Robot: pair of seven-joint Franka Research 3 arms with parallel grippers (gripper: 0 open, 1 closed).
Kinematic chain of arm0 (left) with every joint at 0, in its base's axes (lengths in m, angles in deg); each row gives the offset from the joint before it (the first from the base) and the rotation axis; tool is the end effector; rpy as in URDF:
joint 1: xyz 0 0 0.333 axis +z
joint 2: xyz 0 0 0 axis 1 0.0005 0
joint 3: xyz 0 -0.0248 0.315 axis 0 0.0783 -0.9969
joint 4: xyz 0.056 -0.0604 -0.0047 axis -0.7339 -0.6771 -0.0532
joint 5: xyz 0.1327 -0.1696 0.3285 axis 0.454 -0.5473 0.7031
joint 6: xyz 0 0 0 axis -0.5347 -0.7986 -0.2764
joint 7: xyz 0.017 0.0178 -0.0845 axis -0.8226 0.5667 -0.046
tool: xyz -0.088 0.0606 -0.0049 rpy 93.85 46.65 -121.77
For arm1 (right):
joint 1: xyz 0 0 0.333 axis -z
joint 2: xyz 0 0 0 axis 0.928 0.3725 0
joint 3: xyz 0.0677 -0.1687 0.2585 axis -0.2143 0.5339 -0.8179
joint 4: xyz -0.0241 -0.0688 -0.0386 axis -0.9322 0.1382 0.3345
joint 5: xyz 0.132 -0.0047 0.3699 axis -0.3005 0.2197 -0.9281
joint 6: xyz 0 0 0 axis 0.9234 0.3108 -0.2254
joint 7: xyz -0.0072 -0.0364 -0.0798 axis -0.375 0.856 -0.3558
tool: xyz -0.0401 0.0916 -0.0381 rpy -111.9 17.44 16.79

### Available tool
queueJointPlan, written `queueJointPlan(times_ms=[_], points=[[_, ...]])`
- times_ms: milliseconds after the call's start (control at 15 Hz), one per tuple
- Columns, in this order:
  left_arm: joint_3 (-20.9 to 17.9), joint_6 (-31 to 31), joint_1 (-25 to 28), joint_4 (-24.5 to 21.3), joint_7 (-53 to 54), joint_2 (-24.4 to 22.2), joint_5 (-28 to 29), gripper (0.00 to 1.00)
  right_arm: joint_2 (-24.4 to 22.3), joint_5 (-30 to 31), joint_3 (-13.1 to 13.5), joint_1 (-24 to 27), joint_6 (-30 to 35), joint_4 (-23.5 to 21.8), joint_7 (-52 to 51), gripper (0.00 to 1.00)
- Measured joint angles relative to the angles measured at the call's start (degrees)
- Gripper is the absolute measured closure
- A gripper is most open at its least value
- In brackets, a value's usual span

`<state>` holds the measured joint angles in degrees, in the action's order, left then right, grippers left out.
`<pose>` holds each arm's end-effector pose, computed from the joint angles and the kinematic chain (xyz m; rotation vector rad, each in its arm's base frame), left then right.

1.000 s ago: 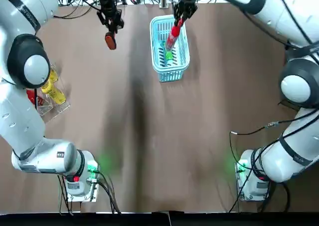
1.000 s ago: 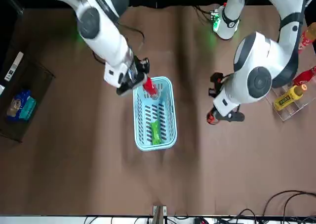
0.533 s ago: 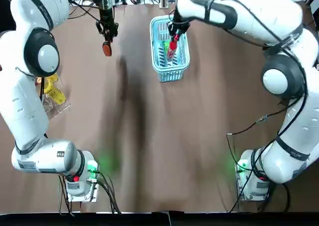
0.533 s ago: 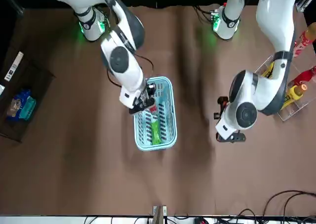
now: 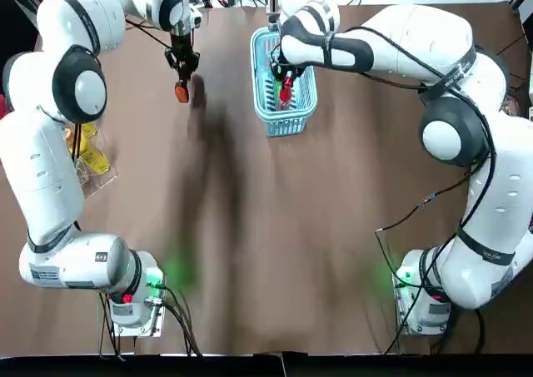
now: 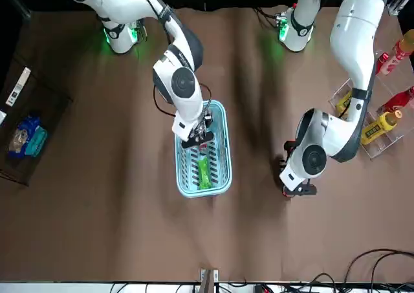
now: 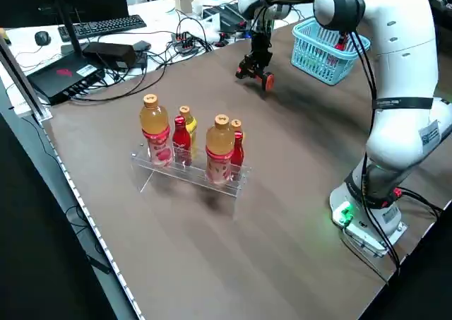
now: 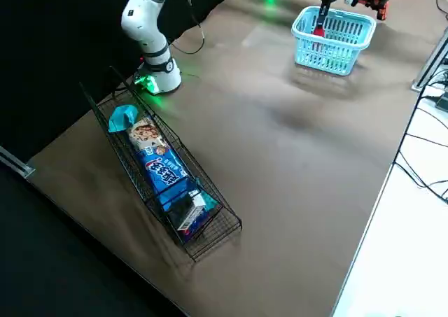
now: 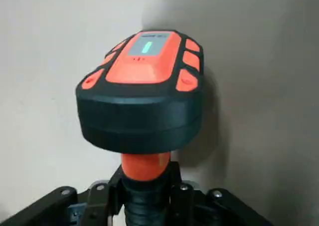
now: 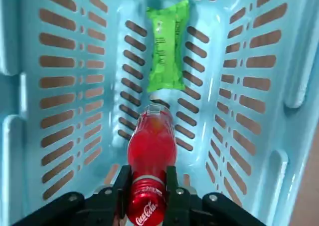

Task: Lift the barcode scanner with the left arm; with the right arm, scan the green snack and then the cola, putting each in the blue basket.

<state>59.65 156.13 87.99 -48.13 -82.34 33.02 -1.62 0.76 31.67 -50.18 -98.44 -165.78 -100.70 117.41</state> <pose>0.6487 -0.1750 0.2520 -2.9706 0.0541 0.2932 0.5348 0.4769 0.3421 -3.0752 -0.3311 0.0836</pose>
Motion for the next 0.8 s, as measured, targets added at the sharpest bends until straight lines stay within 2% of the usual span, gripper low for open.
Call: queueJointPlan(times_ms=[333, 600, 667, 800], points=[[-0.11, 8.25, 1.29, -5.83, -0.63, 0.45, 0.01, 0.63, 0.25, 2.51, 0.00, -0.35, 0.12, 0.01, 1.18, 0.68], [0.01, 9.81, 1.80, -7.14, -0.63, 0.26, 0.01, 0.63, 0.39, 2.56, -0.01, -1.24, 0.87, 0.00, 1.33, 0.68], [0.00, 9.86, 1.93, -7.14, -0.63, 0.26, 0.02, 0.59, 0.42, 2.57, -0.01, -1.27, 1.04, 0.00, 1.34, 0.68], [-0.02, 10.21, 2.26, -7.08, -0.62, 0.17, 0.06, 0.42, 0.43, 2.58, 0.03, -1.27, 1.07, 0.00, 1.35, 0.68]])
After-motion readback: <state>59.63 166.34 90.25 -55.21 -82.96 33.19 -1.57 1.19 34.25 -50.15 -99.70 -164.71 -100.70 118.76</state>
